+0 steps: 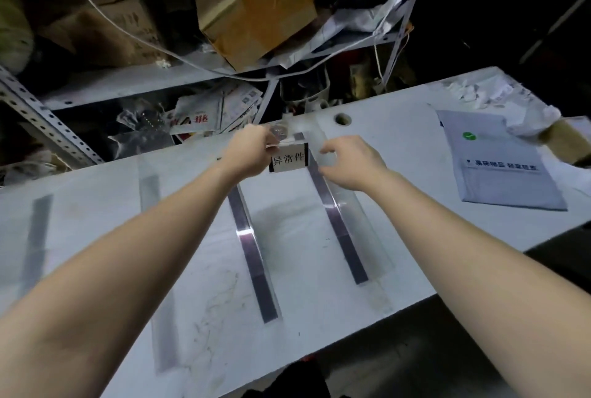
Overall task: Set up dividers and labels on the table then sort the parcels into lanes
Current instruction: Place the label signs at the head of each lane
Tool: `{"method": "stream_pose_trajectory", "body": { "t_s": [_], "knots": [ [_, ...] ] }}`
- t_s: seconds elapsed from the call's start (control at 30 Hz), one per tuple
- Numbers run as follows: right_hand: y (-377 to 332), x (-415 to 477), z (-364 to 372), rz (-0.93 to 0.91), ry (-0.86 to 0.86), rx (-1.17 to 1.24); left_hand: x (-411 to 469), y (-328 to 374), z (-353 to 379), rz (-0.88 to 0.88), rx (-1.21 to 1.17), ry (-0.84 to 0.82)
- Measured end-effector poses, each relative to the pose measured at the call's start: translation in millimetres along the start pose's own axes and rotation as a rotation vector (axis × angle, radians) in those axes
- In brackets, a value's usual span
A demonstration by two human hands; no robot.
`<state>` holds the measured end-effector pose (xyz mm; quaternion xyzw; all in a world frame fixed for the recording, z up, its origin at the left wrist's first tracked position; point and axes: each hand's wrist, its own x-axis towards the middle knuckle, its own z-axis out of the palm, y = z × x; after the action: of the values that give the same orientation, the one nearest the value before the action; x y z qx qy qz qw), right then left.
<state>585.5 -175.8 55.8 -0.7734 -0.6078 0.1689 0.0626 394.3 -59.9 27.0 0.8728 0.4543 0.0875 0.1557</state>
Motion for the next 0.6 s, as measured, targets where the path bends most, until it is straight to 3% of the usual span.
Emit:
{"method": "stream_pose_trajectory", "body": {
  "t_s": [0.3, 0.6],
  "knots": [
    [33, 64, 26, -0.057, -0.089, 0.061, 41, -18, 70, -0.085, 0.197, -0.235],
    [32, 78, 35, -0.139, -0.101, -0.024, 24, -24, 83, -0.213, 0.185, -0.270]
  ]
}}
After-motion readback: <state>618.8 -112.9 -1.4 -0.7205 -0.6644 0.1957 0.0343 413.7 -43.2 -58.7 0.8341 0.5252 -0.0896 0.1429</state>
